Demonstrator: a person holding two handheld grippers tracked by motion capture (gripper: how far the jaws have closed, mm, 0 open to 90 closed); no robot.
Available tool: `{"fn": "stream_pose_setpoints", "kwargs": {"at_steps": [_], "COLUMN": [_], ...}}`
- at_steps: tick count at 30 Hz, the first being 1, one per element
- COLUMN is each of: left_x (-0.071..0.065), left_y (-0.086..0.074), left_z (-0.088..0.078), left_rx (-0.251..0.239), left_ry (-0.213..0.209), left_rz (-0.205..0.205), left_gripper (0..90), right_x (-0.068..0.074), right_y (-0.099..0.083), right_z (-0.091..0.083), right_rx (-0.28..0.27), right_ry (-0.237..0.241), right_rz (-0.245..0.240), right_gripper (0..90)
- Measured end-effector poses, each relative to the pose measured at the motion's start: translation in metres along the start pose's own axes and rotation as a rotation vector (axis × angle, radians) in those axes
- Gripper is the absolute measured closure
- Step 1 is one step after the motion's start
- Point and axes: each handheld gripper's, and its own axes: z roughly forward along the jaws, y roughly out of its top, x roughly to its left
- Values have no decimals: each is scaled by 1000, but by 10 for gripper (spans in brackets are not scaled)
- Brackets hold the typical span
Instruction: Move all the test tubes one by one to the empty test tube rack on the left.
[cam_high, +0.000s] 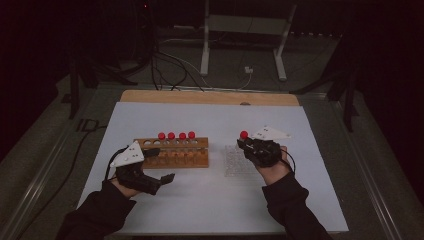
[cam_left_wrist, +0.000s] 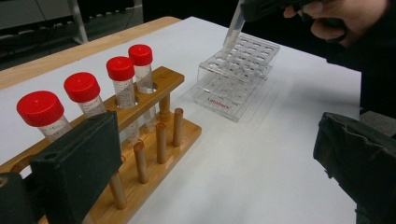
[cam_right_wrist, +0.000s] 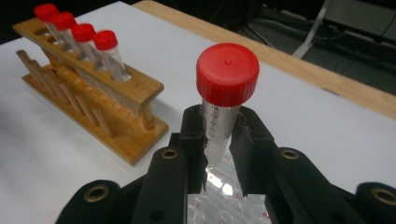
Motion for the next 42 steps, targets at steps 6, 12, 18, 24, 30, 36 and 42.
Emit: {"fn": "stream_pose_setpoints", "kwargs": {"at_steps": [6, 12, 18, 24, 30, 36, 42], "left_x": [-1, -2, -6, -10, -15, -21, -25], "left_y": [1, 2, 6, 9, 13, 16, 18], "left_z": [0, 1, 0, -1, -1, 0, 2], "left_rx": [7, 8, 4, -5, -17, -17, -18], "left_ry": [0, -4, -12, -21, -35, -55, -57], "left_rz": [5, 6, 15, 25, 28, 37, 40], "left_gripper": [18, 18, 18, 18, 18, 18, 23], "right_x": [6, 12, 24, 37, 52, 70, 86], "right_y": [7, 11, 14, 14, 10, 3, -3], "right_z": [-12, -20, -25, -23, -17, -6, 2], "right_rx": [-46, -72, -83, -70, -42, 0, 36], "right_ry": [0, 26, 63, 134, 195, 251, 301], "right_rz": [-19, -30, -58, -75, -91, -121, -148], "right_gripper": [749, 749, 749, 749, 749, 749, 749]}}
